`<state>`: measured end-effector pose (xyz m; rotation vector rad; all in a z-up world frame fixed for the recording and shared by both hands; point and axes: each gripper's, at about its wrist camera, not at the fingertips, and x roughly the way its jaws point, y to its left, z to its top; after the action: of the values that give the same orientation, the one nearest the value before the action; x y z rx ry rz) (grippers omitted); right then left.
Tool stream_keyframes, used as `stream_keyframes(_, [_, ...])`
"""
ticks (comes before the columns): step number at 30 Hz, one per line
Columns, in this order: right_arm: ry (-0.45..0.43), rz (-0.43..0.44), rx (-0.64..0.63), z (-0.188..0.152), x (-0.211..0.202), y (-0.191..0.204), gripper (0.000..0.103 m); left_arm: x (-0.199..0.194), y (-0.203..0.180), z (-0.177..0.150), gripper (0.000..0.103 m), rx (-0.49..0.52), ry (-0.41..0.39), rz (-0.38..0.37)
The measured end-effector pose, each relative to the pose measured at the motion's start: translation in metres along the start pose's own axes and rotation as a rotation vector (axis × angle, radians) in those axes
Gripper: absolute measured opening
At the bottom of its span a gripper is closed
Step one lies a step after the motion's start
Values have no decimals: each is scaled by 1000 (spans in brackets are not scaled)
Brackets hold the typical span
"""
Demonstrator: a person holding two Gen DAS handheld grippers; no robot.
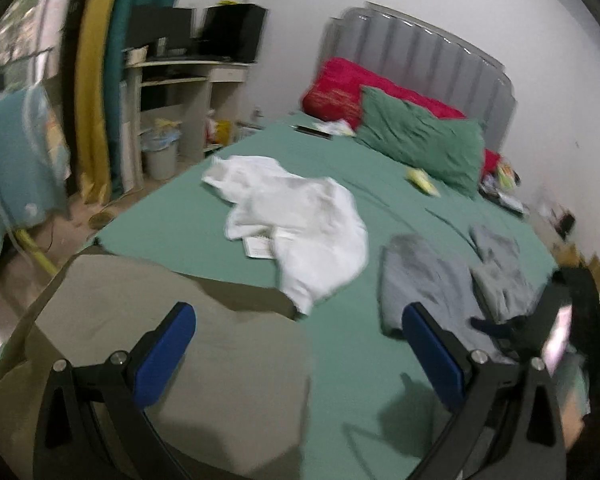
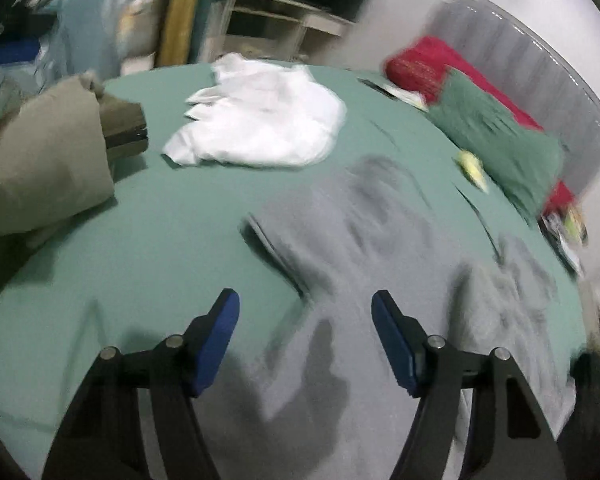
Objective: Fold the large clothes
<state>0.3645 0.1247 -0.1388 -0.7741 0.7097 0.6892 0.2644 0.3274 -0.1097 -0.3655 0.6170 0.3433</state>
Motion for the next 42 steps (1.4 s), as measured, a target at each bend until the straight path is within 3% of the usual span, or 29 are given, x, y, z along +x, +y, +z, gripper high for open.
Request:
stream_keyframes(3, [92,-63,-108,21,53,11,67,7,21,5,103,-64,26,-4])
stream_keyframes(4, [117,-63,-119,29,72,12,58,9,27,5,103,-81,36,-7])
stream_keyframes(5, [90,-51,-111,36,80,8,22,11,30,5,103,-94,44,-10])
stream_keyframes(6, [124,-75,-114,43,91,4,9,12,33,5,103,-107,47,-17])
stream_keyframes(8, [92,-19,-44,55,89,-13,8,13,35,5,103,-115,51,-14])
stream_keyframes(10, [11,-21,45,67,65,-38,8,15,33,5,103,-114,50,-17])
stream_keyframes(13, [-223,14,303,71,-7,-104,8,15,26,2,103,-102,55,-20])
stream_keyframes(15, [-332,16,476,48,-56,-153,8,15,19,-1,103,-88,58,-27])
stream_keyframes(17, [-312,-13,599,12,-81,-192,9,16,9,-5,103,-67,66,-36])
stream_keyframes(18, [-255,-62,620,-11,-84,-203,9,18,2,-8,103,-54,77,-41])
stream_keyframes(20, [-81,-109,609,-51,-70,-212,27,21,-8,-12,103,-40,93,-57])
stream_keyframes(21, [13,-105,600,-72,-62,-211,51,22,-17,-15,103,-29,102,-72])
stream_keyframes(22, [106,-117,581,-99,-52,-209,69,23,-21,-17,103,-24,108,-81])
stream_keyframes(25, [190,-253,468,-124,-54,-197,70,25,-39,-19,103,-13,122,-110])
stream_keyframes(28, [52,-346,302,-96,-76,-177,70,27,-51,-19,103,0,127,-121])
stream_keyframes(29, [-19,-328,194,-74,-80,-161,70,28,-54,-20,103,3,129,-124])
stream_keyframes(31, [-36,-270,6,-43,-65,-131,70,33,-59,-22,103,16,141,-123])
stream_keyframes(34, [99,-163,-134,-18,-12,-94,70,42,-60,-25,103,28,164,-109])
stream_keyframes(36, [247,-139,-196,-24,37,-83,66,47,-56,-26,103,22,179,-102])
stream_keyframes(38, [334,-144,-212,-36,66,-85,28,48,-51,-24,103,3,183,-98])
stream_keyframes(39, [330,-136,-203,-36,72,-87,26,47,-48,-23,103,-4,179,-100])
stream_keyframes(41, [296,-115,-167,-22,69,-92,9,43,-45,-19,103,-11,167,-104])
stream_keyframes(42, [264,-112,-150,-13,65,-90,7,40,-43,-17,103,-14,157,-107])
